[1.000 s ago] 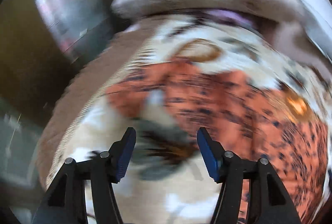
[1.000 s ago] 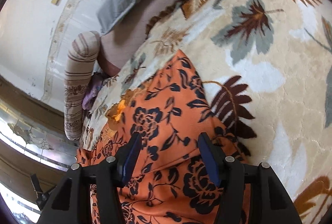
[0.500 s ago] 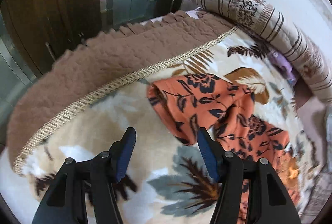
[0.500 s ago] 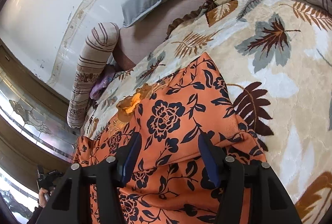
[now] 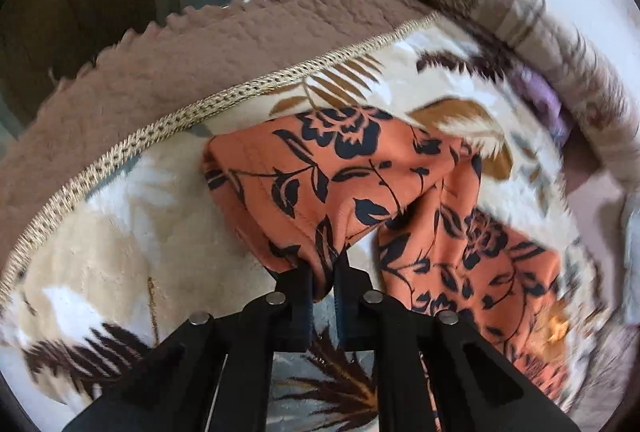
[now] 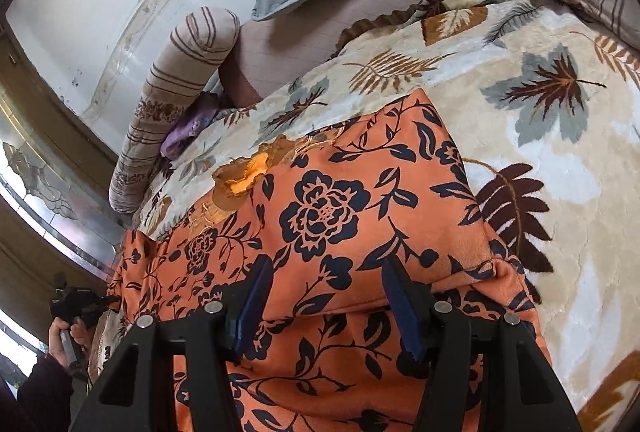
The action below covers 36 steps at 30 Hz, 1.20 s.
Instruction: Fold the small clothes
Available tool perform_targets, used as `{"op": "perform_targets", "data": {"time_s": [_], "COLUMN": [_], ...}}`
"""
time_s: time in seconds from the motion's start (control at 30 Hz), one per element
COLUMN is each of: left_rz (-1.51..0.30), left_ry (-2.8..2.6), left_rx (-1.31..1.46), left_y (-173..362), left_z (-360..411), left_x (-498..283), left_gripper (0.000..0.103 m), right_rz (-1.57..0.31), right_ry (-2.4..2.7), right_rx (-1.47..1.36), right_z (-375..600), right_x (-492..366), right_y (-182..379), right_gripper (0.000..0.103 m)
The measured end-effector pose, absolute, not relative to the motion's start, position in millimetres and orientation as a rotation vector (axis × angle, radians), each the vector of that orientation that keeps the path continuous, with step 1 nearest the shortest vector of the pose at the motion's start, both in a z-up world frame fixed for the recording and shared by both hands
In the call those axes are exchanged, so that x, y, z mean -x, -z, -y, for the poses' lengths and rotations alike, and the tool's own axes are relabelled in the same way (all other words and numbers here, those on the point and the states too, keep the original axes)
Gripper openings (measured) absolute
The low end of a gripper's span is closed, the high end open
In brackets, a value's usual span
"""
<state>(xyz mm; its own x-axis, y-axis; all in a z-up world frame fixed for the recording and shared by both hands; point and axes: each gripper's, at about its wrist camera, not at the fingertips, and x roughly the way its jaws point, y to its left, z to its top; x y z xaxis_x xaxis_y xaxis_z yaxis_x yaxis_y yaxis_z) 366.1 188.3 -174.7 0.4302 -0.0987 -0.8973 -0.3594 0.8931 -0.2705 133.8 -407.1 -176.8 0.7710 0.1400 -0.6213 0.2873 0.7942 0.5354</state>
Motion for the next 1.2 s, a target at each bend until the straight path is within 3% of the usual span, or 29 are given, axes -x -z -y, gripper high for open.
{"op": "perform_targets", "data": {"time_s": [0.3,0.47,0.63,0.67,0.7,0.77,0.8,0.83,0.97,1.2], "left_rz": [-1.089,-1.036,-1.059,-1.077,-1.103,-1.117,-1.094,-1.048,-0.956,-0.938], "left_ry": [0.156,0.375,0.604,0.649,0.714,0.828,0.868,0.887,0.901,0.560], "left_rx": [0.434,0.323,0.321,0.327,0.335,0.318,0.288,0.259,0.228,0.234], "left_y": [78,4,-29,-32,-35,-43,-48,-53,-56,14], "left_z": [-104,-2,101,118,139,171,183,190,181,92], "left_x": [-351,-325,-306,-303,-299,-287,-280,-274,-267,-308], "left_gripper": [0.005,0.005,0.005,0.007,0.016,0.041,0.060,0.066,0.067,0.067], "right_rz": [-0.655,-0.622,-0.595,-0.593,-0.593,-0.593,-0.589,-0.584,-0.558,-0.630], "right_ry": [0.080,0.075,0.070,0.069,0.070,0.073,0.071,0.066,0.014,-0.051], "right_rx": [-0.712,-0.733,-0.805,-0.824,-0.844,-0.878,-0.901,-0.920,-0.998,-0.979], "right_z": [414,419,432,435,439,445,449,452,460,442], "right_x": [-126,-119,-114,-114,-113,-111,-110,-109,-107,-122], "right_y": [168,160,160,161,163,166,168,169,171,178], "right_gripper": [0.061,0.061,0.061,0.061,0.061,0.063,0.064,0.065,0.071,0.071]}}
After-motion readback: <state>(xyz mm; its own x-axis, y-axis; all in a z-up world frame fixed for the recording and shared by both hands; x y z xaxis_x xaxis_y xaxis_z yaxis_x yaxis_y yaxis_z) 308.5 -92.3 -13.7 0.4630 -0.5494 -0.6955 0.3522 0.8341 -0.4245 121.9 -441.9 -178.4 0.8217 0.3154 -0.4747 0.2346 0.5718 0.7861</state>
